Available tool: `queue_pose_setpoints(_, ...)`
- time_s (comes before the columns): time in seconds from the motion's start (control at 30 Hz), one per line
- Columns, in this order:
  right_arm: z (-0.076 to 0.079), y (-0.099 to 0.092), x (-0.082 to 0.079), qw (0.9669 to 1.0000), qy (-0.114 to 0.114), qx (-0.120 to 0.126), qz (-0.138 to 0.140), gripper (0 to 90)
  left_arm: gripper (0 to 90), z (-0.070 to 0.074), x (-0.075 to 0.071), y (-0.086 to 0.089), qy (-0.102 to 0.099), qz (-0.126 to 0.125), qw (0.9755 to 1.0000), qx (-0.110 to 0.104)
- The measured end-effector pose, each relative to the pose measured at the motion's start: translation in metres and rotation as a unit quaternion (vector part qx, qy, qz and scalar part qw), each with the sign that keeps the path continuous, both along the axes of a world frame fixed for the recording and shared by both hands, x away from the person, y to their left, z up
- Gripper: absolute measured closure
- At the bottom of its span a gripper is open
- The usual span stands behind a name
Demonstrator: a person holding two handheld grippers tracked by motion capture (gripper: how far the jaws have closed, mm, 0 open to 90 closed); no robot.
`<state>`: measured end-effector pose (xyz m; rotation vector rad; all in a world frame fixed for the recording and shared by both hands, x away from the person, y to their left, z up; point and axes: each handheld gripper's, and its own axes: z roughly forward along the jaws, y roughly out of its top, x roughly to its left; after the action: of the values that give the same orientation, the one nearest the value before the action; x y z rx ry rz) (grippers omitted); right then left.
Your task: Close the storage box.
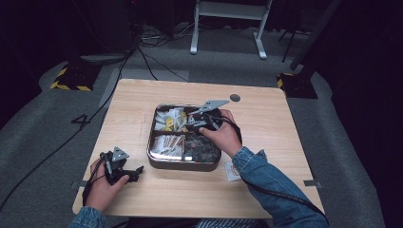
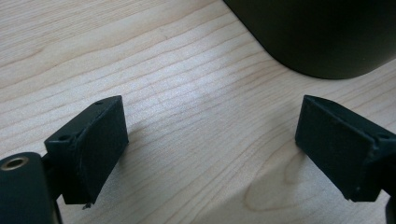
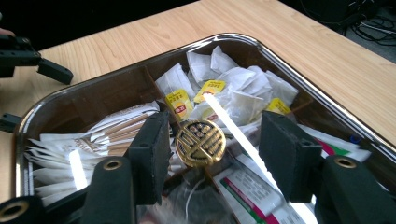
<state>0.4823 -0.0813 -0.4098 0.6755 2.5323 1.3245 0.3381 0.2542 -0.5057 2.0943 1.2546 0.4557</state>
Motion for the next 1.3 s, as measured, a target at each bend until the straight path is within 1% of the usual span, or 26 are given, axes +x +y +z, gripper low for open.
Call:
queue_pose_setpoints(0.07,0.002,-0.005,-0.001,1.0000,0.001,0.004,-0.002,43.5,9.3,0.000,0.000,0.000,0.000,0.000,1.0000,0.000)
queue_pose_setpoints(0.13,0.007,-0.014,-0.004,1.0000,-0.004,0.004,-0.005,41.8,9.3,0.000,0.000,0.000,0.000,0.000,1.0000,0.001)
queue_pose_setpoints(0.2,0.013,-0.027,-0.008,0.9999,-0.010,-0.001,-0.005,41.4,9.3,0.000,0.000,0.000,0.000,-0.001,1.0000,0.000)
queue_pose_setpoints(0.27,0.017,-0.037,-0.011,0.9999,-0.012,-0.003,-0.008,41.3,9.3,0.000,0.000,0.000,0.000,0.000,1.0000,0.000)
queue_pose_setpoints(0.4,0.026,-0.065,-0.017,0.9997,-0.010,0.003,-0.021,41.3,9.3,0.000,0.000,0.000,0.000,0.000,1.0000,0.001)
queue_pose_setpoints(0.5,0.031,-0.085,-0.022,0.9994,-0.013,0.004,-0.032,41.2,9.3,0.000,0.000,0.000,0.000,0.000,1.0000,0.001)
queue_pose_setpoints(0.6,0.035,-0.106,-0.028,0.9989,-0.010,0.010,-0.044,41.2,9.3,0.000,-0.001,0.001,0.000,-0.002,1.0000,0.002)
queue_pose_setpoints(0.7,0.037,-0.120,-0.032,0.9986,-0.010,0.015,-0.049,41.2,9.4,0.000,-0.002,0.001,0.000,-0.002,1.0000,-0.001)
queue_pose_setpoints(0.77,0.037,-0.131,-0.035,0.9983,-0.007,0.018,-0.055,41.1,9.3,0.000,-0.002,0.001,0.001,-0.003,1.0000,0.001)
queue_pose_setpoints(0.8,0.037,-0.136,-0.037,0.9981,-0.006,0.019,-0.058,41.1,9.3,0.000,-0.002,0.001,-0.002,-0.002,1.0000,0.001)
queue_pose_setpoints(0.87,0.036,-0.146,-0.041,0.9977,-0.004,0.020,-0.065,41.1,9.3,0.000,-0.003,0.001,0.000,-0.002,1.0000,0.000)
queue_pose_setpoints(0.93,0.035,-0.153,-0.044,0.9974,-0.001,0.020,-0.069,40.9,9.3,0.000,-0.003,0.001,0.000,-0.003,1.0000,0.000)
queue_pose_setpoints(1.0,0.033,-0.164,-0.049,0.9970,0.003,0.022,-0.075,40.6,9.3,0.000,-0.003,0.001,-0.001,-0.003,1.0000,0.000)
queue_pose_setpoints(1.13,0.030,-0.178,-0.056,0.9960,0.004,0.023,-0.086,40.3,9.3,0.000,-0.003,0.001,-0.001,-0.003,1.0000,0.000)
queue_pose_setpoints(1.3,0.024,-0.195,-0.072,0.9949,0.003,0.025,-0.097,40.0,9.3,0.000,-0.003,0.001,0.000,-0.003,1.0000,0.000)
